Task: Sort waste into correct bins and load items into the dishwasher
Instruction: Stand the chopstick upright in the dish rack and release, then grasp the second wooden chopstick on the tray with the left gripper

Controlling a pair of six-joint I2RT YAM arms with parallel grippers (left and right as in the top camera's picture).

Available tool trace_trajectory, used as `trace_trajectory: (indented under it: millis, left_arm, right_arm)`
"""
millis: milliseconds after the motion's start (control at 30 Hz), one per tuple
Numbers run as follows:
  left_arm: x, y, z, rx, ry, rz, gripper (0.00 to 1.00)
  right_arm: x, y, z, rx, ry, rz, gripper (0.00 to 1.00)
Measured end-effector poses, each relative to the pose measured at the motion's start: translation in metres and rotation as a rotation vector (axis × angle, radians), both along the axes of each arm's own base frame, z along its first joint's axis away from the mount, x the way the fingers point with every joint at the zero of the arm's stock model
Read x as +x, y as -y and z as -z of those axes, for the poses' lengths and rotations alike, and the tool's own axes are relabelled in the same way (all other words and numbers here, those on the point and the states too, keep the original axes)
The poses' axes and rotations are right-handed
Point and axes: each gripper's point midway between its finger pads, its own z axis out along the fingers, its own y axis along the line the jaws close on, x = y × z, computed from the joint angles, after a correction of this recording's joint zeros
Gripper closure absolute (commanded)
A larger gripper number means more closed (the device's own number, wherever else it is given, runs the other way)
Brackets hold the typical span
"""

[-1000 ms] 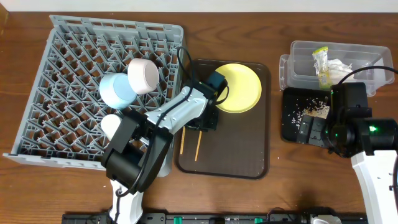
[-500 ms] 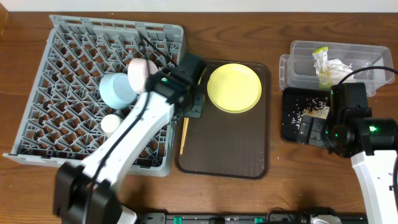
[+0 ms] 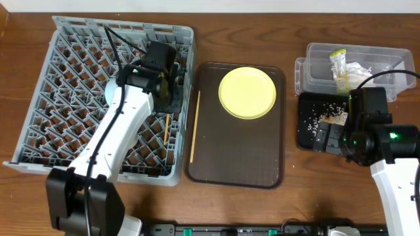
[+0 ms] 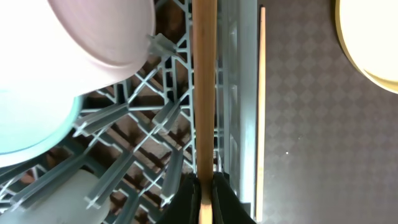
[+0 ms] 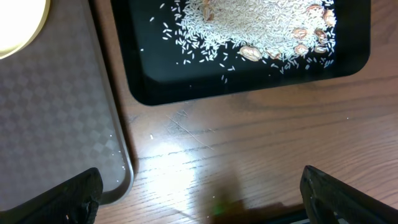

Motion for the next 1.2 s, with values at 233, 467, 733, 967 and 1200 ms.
trace_trajectory:
  millis: [233,467,733,967,1200]
  left_arm:
    - [0.0,0.0,0.016,0.012,-0.039,0.008,0.58]
    - [-0.002,0.009,0.0,-0.047,-0.003,-0.041,0.54]
    - [-0.034,0.074,-0.015,-0.124,0.012,-0.083,0.52]
    - [-0.044,0.09,0.029,0.002,-0.04,-0.09,0.52]
    - [-0.037,0.09,0.082,0.085,-0.122,-0.102,0.52]
  right_arm:
    - [0.0,0.0,0.0,0.0,0.0,0.0,0.01]
    - [0.0,0.0,0.0,0.0,0.0,0.0,0.01]
    - [0.0,-0.001,0.0,0.004,0.0,-0.001,0.01]
    - [0.0,-0.001,0.0,0.005,-0.001,-0.002,0.01]
    - [-0.002,-0.001,0.001,0.005,-0.009,-0.001,0.01]
